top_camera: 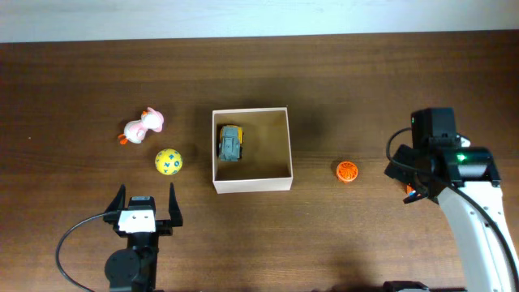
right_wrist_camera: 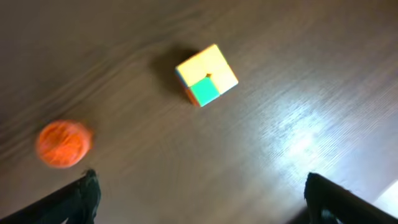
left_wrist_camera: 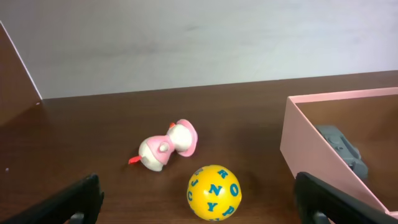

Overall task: Pack container
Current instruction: 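Lift the right gripper out of the box and move right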

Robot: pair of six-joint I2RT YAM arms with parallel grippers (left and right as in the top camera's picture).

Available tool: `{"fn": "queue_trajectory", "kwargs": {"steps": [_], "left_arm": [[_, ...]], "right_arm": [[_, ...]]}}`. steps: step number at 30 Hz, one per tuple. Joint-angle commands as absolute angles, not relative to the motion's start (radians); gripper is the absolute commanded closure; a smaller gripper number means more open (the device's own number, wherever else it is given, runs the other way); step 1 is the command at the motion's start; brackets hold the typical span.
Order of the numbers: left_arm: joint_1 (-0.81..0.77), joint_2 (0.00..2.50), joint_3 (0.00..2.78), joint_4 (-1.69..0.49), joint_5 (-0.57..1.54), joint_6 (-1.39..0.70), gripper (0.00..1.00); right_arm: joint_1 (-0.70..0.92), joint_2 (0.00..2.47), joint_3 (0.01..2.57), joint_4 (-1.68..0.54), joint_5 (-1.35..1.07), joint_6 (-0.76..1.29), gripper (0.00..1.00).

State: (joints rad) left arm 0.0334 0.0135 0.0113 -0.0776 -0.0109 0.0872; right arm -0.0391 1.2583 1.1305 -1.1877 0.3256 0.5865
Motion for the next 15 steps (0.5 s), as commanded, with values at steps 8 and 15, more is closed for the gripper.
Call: {"fn": "queue_trajectory", "kwargs": {"steps": [8,15], "left_arm": [[0.038,0.005,0.009,-0.083,-0.003,0.103,0.01],[0.038,0.005,0.009,-0.083,-0.003,0.103,0.01]], "right_arm": [[-0.219,1.348,0.966,-0.973,0.352,0.624,0.02],[-0.219,1.433,0.962,-0.854,0.349,0.519,0.01]]}}
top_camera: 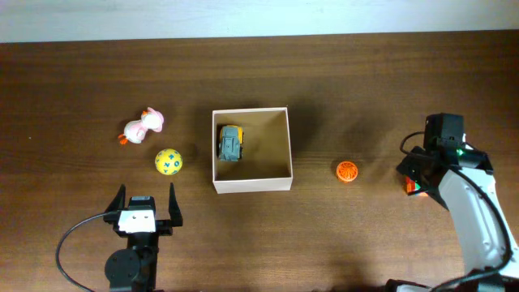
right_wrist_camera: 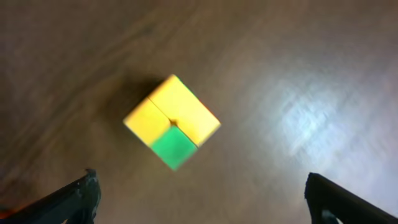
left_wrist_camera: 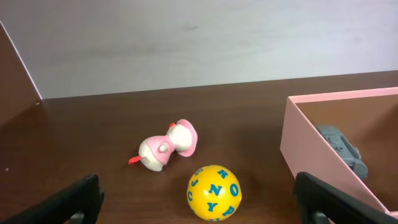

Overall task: Pack container
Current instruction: 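Lift the right gripper out of the box and move right, then lower the right gripper onto the colorful cube and grasp it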

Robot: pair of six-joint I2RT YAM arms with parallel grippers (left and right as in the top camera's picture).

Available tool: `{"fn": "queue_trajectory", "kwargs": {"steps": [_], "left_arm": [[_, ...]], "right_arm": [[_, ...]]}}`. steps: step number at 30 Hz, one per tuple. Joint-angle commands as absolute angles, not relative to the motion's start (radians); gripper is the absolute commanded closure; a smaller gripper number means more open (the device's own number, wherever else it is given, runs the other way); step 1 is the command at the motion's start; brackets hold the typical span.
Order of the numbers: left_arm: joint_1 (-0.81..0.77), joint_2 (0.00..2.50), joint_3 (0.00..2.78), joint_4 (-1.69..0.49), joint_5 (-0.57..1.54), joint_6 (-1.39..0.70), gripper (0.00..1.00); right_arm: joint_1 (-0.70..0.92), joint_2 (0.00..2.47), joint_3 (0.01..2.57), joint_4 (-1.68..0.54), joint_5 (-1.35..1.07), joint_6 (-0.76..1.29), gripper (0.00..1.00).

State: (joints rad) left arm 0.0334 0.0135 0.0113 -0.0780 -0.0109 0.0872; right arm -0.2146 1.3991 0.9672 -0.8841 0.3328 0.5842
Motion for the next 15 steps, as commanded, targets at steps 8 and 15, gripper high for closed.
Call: {"fn": "queue_trajectory", "kwargs": {"steps": [8,15], "left_arm": [[0.038,0.005,0.009,-0.083,-0.003,0.103,0.01],[0.038,0.005,0.009,-0.083,-0.003,0.103,0.01]], "right_arm": [[-0.231,1.474,0.907,-0.698,0.347,0.431,0.01],[-0.245,1.475,0.777,-0.537,0.342,0.418,0.01]]}}
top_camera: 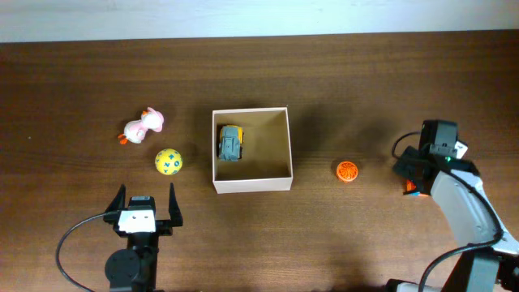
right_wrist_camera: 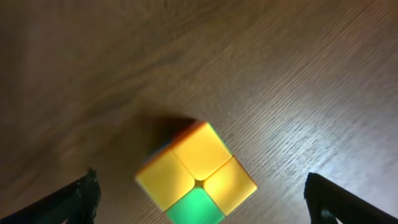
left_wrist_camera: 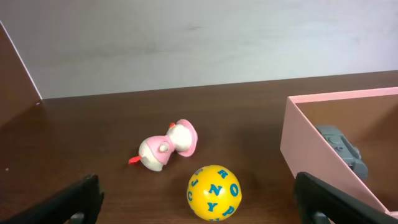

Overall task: Pack container
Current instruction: 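Lower the right gripper onto the colorful cube and grasp it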

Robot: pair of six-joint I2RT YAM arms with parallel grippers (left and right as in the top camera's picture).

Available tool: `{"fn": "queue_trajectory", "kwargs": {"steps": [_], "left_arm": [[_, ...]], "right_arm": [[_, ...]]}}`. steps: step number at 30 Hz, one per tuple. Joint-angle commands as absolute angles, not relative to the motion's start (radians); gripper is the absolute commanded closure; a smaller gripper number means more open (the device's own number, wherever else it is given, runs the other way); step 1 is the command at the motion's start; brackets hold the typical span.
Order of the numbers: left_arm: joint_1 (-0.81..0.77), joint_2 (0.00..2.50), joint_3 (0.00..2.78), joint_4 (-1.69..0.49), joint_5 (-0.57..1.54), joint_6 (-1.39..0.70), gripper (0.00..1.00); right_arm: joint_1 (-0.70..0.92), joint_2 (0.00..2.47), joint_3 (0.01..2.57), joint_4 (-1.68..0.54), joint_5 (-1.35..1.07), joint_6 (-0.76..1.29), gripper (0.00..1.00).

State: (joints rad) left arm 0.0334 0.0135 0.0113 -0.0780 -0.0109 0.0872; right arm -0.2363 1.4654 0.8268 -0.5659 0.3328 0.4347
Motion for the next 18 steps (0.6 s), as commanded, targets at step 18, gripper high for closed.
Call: {"fn": "queue_trajectory", "kwargs": {"steps": [18], "left_arm": [[0.038,0.005,0.009,-0.083,-0.003,0.103,0.01]], "right_arm": [[-0.245,1.598,0.694,-0.252,0.276,0.419,0.01]]}}
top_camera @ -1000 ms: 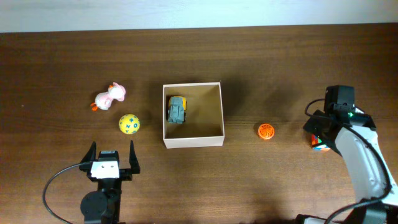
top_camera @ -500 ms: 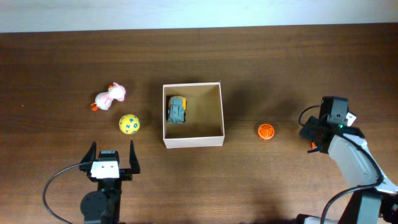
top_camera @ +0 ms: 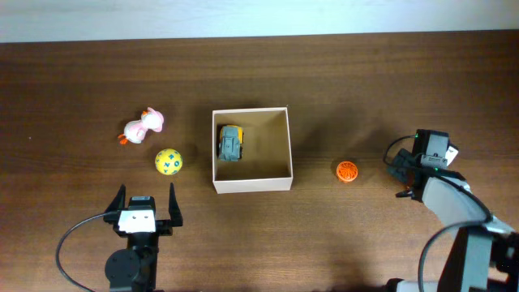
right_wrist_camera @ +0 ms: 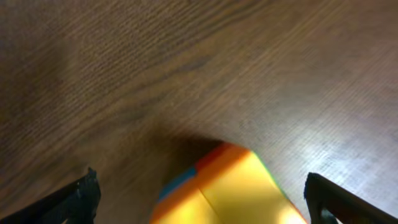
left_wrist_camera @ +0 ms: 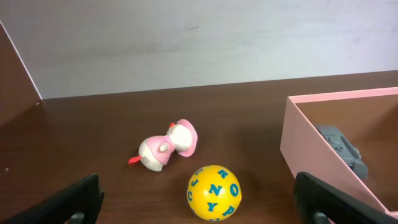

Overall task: Pack container
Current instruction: 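Lower the right gripper onto the colorful cube and grasp it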

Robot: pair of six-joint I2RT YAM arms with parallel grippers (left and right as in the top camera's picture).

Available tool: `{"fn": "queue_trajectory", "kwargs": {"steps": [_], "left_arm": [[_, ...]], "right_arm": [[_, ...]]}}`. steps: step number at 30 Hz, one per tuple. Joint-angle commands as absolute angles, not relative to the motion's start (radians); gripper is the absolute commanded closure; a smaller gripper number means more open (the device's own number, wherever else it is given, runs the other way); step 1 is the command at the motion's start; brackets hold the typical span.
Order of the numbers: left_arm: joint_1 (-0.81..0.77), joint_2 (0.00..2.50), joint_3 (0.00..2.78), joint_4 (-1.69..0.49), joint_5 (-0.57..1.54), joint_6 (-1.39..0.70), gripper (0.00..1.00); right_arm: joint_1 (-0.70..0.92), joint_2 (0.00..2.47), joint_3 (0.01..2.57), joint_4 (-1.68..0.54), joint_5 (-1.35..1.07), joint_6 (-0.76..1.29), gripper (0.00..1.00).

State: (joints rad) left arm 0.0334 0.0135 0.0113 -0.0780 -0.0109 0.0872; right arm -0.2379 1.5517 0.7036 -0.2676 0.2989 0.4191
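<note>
A pale open box point(top_camera: 285, 154) stands mid-table with a grey-yellow toy car point(top_camera: 231, 143) inside. To its left lie a yellow lettered ball point(top_camera: 168, 161) and a pink duck point(top_camera: 144, 126). An orange ball point(top_camera: 347, 171) sits to its right. My right gripper point(top_camera: 403, 180) is low over a multicoloured cube point(right_wrist_camera: 230, 186). The cube's yellow top lies between the open fingers point(right_wrist_camera: 81, 199), and overhead the gripper hides it. My left gripper point(top_camera: 146, 207) is open and empty in front of the yellow ball point(left_wrist_camera: 213, 192) and duck point(left_wrist_camera: 166, 146).
The box's pink wall point(left_wrist_camera: 311, 155) rises at the right of the left wrist view, with the car point(left_wrist_camera: 341, 149) behind it. A pale wall runs along the table's far edge point(top_camera: 259, 36). The right arm's white link point(top_camera: 458, 211) reaches in from the bottom right.
My right gripper has come down closer to the cube, which now fills the bottom middle of its wrist view between the open fingers. The left arm and the toys have not moved.
My right gripper was first high over the table, with the cube and orange ball both in its view. Then it was centred above the cube, then lower, and now the cube sits close between its open fingers. The left gripper stayed open and still.
</note>
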Motion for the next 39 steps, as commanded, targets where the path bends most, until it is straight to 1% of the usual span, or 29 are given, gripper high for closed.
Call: {"fn": "queue_trajectory", "kwargs": {"steps": [1,7,16,19,22,30,35,39], "left_arm": [[0.038,0.005,0.009,-0.083,-0.003,0.103,0.01],[0.038,0.005,0.009,-0.083,-0.003,0.103,0.01],[0.038,0.005,0.009,-0.083,-0.003,0.103,0.01],[0.038,0.005,0.009,-0.083,-0.003,0.103,0.01],[0.038,0.005,0.009,-0.083,-0.003,0.103,0.01],[0.038,0.005,0.009,-0.083,-0.003,0.103,0.01],[0.038,0.005,0.009,-0.083,-0.003,0.103,0.01],[0.038,0.005,0.009,-0.083,-0.003,0.103,0.01]], "right_arm": [[-0.245,1.617,0.694,-0.241,0.262,0.419,0.01],[-0.245,1.668,0.695,-0.201,0.137,0.418,0.01],[-0.242,1.667,0.715,-0.205,-0.086,0.417,0.01],[-0.242,1.667,0.715,-0.213,-0.187,0.396,0.01],[-0.241,1.667,0.715,-0.236,-0.237,0.369,0.01],[-0.242,1.667,0.715,-0.347,-0.206,0.24,0.01],[-0.242,1.667,0.737,-0.402,-0.113,0.244,0.01],[-0.242,1.667,0.812,-0.495,0.004,0.27,0.01]]}}
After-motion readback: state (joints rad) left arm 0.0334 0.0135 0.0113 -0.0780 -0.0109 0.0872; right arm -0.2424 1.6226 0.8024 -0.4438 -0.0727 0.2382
